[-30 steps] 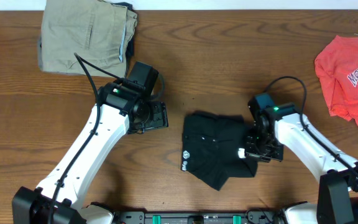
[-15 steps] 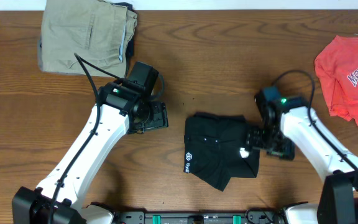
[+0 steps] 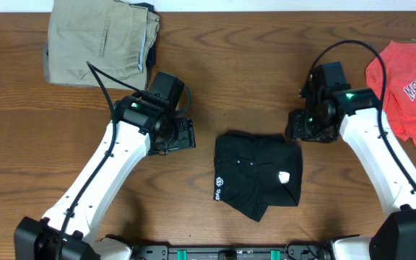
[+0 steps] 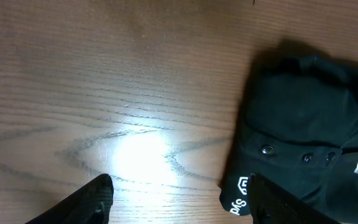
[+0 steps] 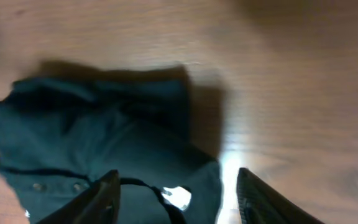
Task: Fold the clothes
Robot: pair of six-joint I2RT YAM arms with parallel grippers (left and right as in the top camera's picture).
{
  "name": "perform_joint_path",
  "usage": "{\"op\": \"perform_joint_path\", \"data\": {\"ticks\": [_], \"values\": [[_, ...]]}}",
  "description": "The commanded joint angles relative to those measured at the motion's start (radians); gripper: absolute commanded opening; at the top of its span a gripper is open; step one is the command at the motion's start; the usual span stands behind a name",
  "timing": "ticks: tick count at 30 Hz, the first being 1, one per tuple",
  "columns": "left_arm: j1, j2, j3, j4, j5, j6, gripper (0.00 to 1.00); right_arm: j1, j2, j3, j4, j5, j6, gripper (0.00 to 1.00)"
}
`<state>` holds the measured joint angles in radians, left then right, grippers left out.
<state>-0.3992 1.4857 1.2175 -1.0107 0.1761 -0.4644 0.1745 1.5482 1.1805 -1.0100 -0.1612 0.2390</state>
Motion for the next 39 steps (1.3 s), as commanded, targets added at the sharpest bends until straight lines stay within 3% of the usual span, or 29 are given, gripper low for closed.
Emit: {"op": "perform_joint_path", "data": {"ticks": [1,4,6,14,18,28,32,39], "values": [[0.003,0.009,-0.006,0.003,-0.013,0.019,0.70,-0.003,-0.003,-0.056,0.039,-0.138,-0.061,0.38],[0.003,0.009,-0.006,0.002,-0.013,0.019,0.70,-0.003,-0.003,-0.110,0.097,-0.188,-0.060,0.22],[0.003,0.009,-0.006,0.002,-0.013,0.019,0.70,-0.003,-0.003,-0.144,0.131,-0.191,-0.053,0.18],[0.003,0.009,-0.006,0.002,-0.013,0.019,0.70,-0.003,-0.003,-0.271,0.269,-0.175,-0.043,0.17],[0.003,0.009,-0.006,-0.004,-0.013,0.019,0.70,-0.003,0.007,-0.323,0.342,-0.044,0.045,0.15],[0.003,0.009,-0.006,-0.008,-0.013,0.019,0.70,-0.013,0.110,-0.331,0.405,0.057,0.116,0.11],[0.003,0.009,-0.008,-0.008,-0.013,0.027,0.70,-0.013,0.119,-0.318,0.365,0.152,0.161,0.07],[0.003,0.010,-0.050,0.008,-0.013,0.027,0.70,-0.024,0.114,-0.110,0.057,0.269,0.210,0.01]]}}
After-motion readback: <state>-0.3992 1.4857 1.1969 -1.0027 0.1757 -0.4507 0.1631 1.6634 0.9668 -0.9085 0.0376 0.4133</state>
